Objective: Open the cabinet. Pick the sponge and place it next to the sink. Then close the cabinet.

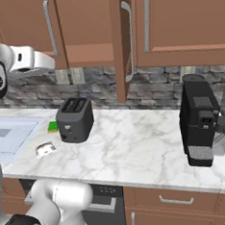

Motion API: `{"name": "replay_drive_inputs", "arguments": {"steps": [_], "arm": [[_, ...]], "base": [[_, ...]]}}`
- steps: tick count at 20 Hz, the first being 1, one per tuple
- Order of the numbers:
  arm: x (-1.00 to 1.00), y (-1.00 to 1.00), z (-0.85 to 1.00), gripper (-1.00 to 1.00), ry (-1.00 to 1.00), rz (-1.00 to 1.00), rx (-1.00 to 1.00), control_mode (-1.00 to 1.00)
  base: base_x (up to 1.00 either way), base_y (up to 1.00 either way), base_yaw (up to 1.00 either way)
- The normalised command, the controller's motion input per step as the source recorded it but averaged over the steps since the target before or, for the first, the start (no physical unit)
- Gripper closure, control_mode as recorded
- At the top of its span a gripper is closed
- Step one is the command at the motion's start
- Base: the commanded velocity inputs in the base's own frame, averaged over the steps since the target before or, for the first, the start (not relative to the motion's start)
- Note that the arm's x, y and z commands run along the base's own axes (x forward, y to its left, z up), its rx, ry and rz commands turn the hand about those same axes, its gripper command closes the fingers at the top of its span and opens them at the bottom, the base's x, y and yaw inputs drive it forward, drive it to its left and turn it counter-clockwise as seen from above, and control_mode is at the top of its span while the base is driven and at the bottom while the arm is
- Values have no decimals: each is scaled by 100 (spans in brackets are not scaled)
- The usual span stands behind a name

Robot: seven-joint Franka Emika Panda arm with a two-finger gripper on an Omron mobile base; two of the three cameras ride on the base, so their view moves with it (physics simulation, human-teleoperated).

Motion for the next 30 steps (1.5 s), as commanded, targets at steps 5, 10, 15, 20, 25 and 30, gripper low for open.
{"name": "replay_drive_inputs", "arguments": {"steps": [5, 10, 15, 20, 25, 30], "arm": [[0, 16, 3, -100, -2, 1, 8, -100], [0, 25, 0, -100, -10, 3, 13, -100], [0, 25, 0, -100, -11, 7, 14, -100], [0, 8, 15, -100, -12, 5, 4, -100], [0, 0, 17, -100, -11, 8, 0, -100], [2, 0, 3, -100, -2, 10, 0, -100]], "base": [[0, 0, 0], [0, 0, 0], [0, 0, 0], [0, 0, 0], [0, 0, 0], [0, 0, 0]]}}
